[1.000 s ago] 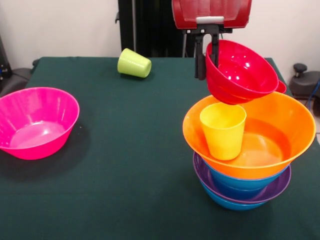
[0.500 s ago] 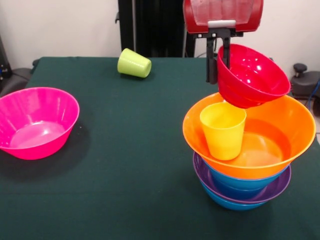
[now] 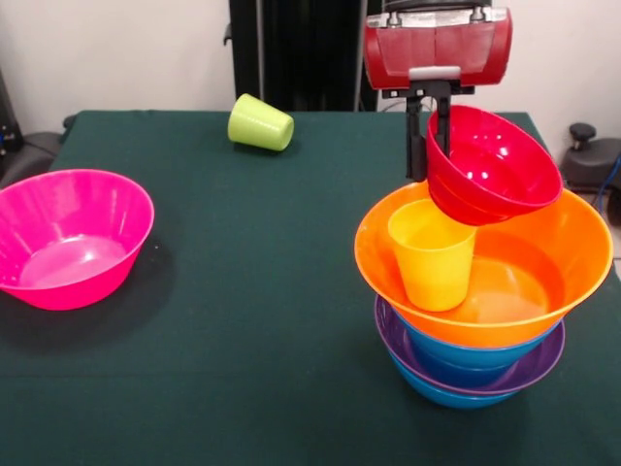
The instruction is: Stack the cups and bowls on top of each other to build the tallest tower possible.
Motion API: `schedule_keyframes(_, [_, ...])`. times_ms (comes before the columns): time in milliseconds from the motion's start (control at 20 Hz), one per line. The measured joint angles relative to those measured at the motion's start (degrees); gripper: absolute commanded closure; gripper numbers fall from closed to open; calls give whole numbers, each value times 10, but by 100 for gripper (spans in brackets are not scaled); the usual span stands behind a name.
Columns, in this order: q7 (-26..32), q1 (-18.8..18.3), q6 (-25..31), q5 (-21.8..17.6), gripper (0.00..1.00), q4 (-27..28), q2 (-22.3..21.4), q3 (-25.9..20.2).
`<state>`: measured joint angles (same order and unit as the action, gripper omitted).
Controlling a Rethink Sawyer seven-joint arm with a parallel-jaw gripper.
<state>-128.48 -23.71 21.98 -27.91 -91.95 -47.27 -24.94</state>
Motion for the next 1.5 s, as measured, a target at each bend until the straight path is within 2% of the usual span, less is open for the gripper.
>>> schedule_keyframes(950, [0, -6, 0, 0, 100, -1, 3, 0])
schedule_keyframes(1500, [0, -24, 0, 0, 100, -7, 3, 0])
